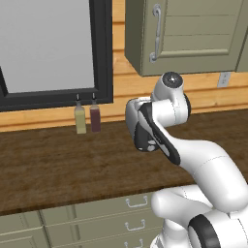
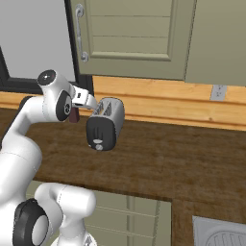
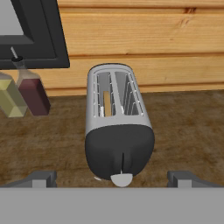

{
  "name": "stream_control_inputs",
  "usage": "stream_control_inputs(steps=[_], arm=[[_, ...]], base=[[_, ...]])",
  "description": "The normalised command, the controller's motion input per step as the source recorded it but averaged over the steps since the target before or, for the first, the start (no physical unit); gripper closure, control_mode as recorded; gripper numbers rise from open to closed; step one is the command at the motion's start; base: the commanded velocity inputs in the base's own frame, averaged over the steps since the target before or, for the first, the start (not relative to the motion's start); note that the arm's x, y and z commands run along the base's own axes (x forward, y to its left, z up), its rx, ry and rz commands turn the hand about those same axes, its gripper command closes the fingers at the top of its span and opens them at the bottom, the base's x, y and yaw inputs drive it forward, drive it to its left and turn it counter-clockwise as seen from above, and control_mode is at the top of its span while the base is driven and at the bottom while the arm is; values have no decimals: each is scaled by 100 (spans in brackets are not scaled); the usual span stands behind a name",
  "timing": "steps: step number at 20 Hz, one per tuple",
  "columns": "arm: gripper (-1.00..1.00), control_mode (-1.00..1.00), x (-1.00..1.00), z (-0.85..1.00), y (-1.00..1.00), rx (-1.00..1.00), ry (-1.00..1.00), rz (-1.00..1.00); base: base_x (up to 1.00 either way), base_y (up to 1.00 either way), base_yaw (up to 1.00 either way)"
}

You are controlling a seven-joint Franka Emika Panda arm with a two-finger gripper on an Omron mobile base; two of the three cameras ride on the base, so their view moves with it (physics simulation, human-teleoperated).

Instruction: Start the toaster. Once the lever pops up, take the bread to the plate on the dining counter.

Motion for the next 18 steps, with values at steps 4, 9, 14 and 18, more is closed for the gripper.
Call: stream_control_inputs(steps=[4,9,14,18], arm=[[-100,-100,0,0,0,0,0,0],[-100,-100,0,0,0,0,0,0],[-100,-100,0,0,0,0,0,0],[-100,-100,0,0,0,0,0,0]], base=[[0,0,0],[0,0,0],[0,0,0],[0,0,0]])
